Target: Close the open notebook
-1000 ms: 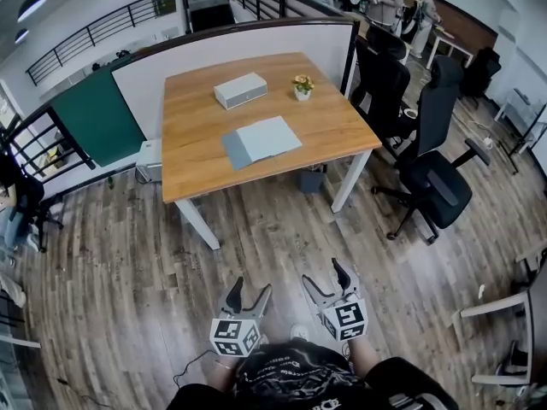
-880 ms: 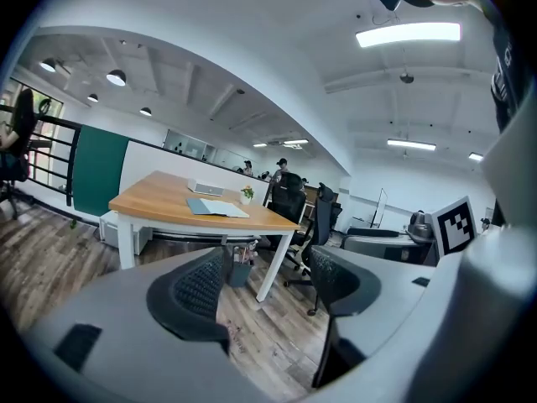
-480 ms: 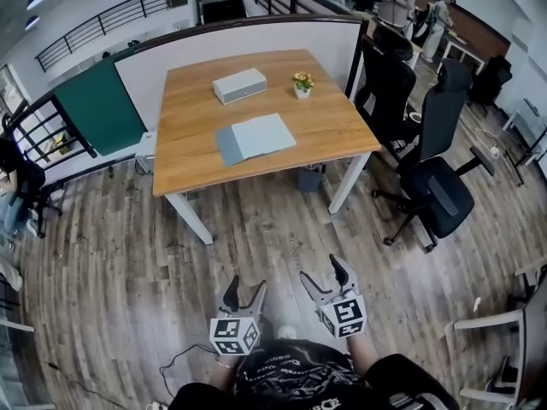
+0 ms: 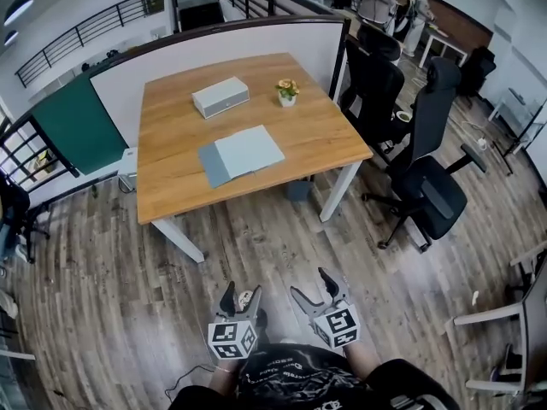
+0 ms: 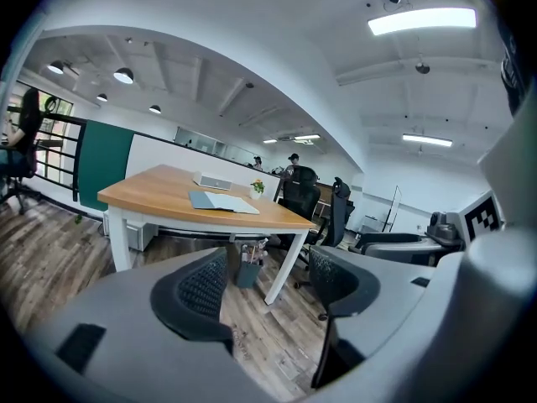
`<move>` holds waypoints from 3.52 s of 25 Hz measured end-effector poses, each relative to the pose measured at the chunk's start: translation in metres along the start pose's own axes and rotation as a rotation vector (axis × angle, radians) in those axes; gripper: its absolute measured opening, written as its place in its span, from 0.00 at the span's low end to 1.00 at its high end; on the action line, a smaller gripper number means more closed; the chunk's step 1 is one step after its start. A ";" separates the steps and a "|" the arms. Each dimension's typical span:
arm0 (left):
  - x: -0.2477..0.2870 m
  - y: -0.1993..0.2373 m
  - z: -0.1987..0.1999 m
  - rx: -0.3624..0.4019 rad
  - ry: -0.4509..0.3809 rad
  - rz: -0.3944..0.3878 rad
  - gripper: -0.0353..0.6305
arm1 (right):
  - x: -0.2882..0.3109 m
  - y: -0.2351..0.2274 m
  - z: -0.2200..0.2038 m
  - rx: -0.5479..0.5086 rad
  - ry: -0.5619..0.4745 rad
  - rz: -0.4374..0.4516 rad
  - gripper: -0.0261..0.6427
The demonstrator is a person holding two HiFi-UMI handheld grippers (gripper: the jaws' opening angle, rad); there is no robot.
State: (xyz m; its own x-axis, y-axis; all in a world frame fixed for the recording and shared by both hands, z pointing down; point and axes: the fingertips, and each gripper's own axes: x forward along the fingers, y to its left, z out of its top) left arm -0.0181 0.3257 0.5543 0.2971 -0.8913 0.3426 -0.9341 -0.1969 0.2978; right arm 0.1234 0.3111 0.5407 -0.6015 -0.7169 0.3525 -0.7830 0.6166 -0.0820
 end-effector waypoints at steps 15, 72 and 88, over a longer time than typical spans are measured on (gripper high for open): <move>0.108 0.119 0.101 0.025 0.016 -0.118 0.54 | 0.169 -0.003 0.083 0.019 -0.030 -0.049 0.53; 0.401 0.225 0.178 -0.157 0.145 0.406 0.53 | 0.468 -0.235 0.174 -0.096 0.062 0.328 0.45; 0.374 0.283 0.114 -0.267 0.470 0.673 0.51 | 0.483 -0.214 0.157 -0.096 0.154 0.360 0.41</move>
State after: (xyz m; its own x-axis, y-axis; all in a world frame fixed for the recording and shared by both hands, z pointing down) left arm -0.1938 -0.1095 0.6653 -0.1968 -0.5103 0.8372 -0.8802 0.4680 0.0783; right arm -0.0247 -0.2181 0.5824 -0.7981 -0.3966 0.4535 -0.5037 0.8523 -0.1411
